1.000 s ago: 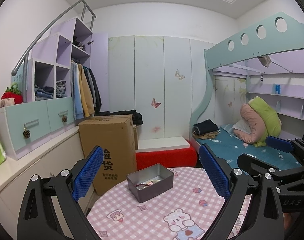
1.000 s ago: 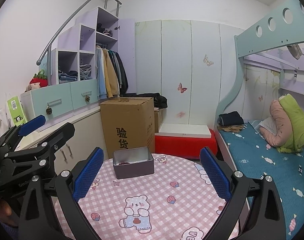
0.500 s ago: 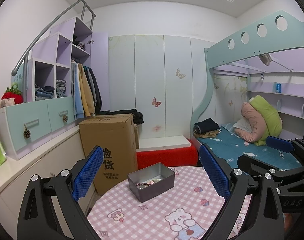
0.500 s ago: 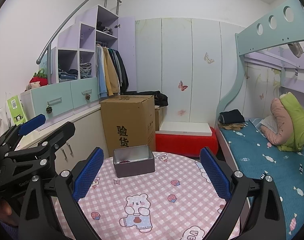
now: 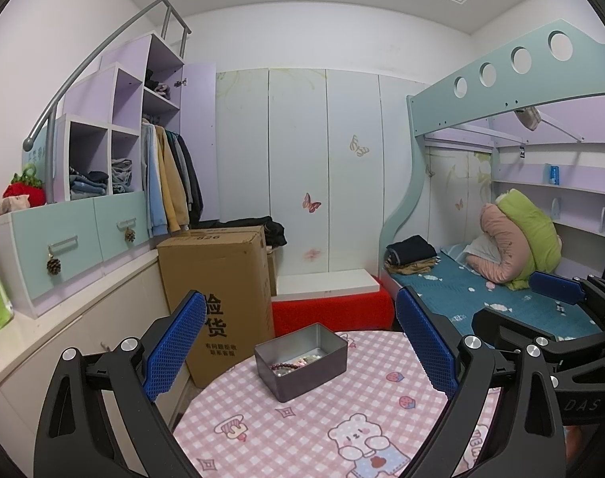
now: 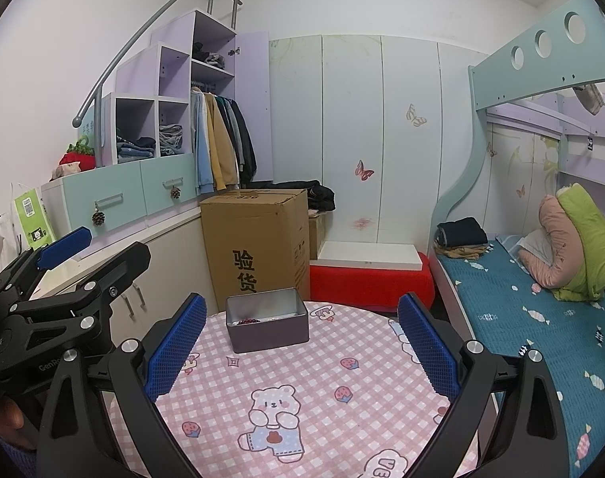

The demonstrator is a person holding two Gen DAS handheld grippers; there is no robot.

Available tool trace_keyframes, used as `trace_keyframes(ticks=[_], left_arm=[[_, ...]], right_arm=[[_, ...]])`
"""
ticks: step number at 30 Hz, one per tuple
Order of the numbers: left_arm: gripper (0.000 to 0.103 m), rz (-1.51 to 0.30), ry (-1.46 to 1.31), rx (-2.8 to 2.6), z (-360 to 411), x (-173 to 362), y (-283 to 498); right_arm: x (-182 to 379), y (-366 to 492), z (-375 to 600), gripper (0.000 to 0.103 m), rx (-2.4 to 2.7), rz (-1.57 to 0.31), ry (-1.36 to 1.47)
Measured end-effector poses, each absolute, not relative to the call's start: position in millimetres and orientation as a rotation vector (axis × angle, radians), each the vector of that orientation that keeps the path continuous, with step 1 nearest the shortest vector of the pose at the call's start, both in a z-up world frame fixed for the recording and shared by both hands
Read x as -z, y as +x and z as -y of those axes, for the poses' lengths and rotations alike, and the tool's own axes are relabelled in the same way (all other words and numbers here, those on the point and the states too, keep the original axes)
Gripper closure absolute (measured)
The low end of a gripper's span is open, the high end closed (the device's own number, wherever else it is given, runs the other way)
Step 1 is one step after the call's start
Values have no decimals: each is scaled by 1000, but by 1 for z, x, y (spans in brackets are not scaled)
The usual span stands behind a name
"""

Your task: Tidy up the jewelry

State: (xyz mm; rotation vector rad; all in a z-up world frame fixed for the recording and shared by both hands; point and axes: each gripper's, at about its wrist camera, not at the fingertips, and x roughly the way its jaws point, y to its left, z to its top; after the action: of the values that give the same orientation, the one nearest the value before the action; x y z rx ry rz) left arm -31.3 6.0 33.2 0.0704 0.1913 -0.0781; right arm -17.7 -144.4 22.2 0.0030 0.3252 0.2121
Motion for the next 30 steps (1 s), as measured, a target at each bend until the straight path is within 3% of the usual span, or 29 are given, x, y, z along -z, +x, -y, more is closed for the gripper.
trace_keyframes(ticks=[30], left_arm=[[10,-197,69,78,-8,-30,-30]], right_arm=[[-22,-17,145,9,-213,-328,4]])
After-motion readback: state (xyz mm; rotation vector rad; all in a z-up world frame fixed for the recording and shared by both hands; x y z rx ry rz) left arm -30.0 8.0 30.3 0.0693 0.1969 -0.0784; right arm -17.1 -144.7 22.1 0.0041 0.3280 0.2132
